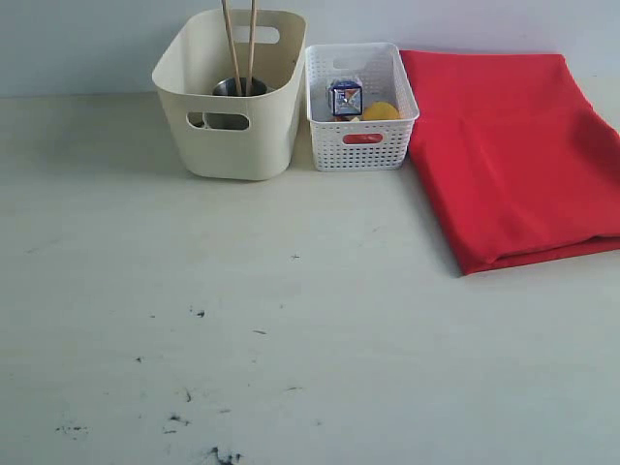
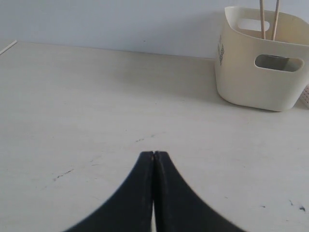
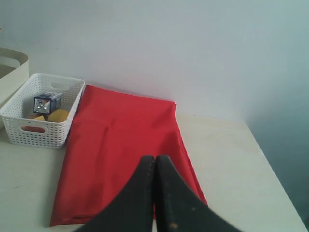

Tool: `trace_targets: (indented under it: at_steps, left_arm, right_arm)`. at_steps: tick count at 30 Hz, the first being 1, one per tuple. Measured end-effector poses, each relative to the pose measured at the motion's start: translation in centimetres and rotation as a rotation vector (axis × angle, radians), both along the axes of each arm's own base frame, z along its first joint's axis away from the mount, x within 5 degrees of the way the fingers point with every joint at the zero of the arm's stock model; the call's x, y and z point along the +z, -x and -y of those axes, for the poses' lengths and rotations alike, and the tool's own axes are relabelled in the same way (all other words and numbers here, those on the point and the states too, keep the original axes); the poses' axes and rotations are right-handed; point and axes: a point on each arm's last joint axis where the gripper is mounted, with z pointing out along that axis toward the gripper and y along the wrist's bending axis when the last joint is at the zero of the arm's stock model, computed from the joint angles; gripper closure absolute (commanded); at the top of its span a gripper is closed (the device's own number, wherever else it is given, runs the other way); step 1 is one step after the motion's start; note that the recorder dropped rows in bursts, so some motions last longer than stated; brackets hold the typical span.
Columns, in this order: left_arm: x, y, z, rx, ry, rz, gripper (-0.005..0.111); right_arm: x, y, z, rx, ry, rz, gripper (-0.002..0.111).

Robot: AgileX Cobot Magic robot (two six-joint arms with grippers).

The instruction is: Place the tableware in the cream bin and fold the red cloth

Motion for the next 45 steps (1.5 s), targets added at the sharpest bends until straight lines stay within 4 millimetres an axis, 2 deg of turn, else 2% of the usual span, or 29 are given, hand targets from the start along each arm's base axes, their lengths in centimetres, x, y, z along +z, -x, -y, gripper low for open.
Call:
trace_targets:
  at_steps: [2,5,16,31,41,45]
  left_arm:
    - [0.0,0.0,0.0,0.000,0.000,0.000,0.107]
    - [0.0,0.0,0.0,0.000,0.000,0.000,0.107]
    - [0.0,0.0,0.0,0.000,0.000,0.000,0.107]
    - [0.0,0.0,0.0,0.000,0.000,0.000,0.107]
    - [0.0,0.0,0.0,0.000,0.000,0.000,0.107]
    - [0.0,0.0,0.0,0.000,0.000,0.000,0.107]
  right_arm:
    - [0.0,0.0,0.0,0.000,0.000,0.000,0.108]
    - [-1.0,-0.5,0.0,0.000,-0.002,-0.007,0.108]
    - [-6.8,-2.5,0.1,-0.031,-0.128,0.025,0.108]
    - [-13.8,-1.9,0.1,-0.049,-0.216,0.083,0.108]
    - [-17.0,-1.9,0.1,-0.054,-0.217,0.042,0.108]
    - [-16.9,-1.7,0.0,-0.051,-0.220,0.078,0.108]
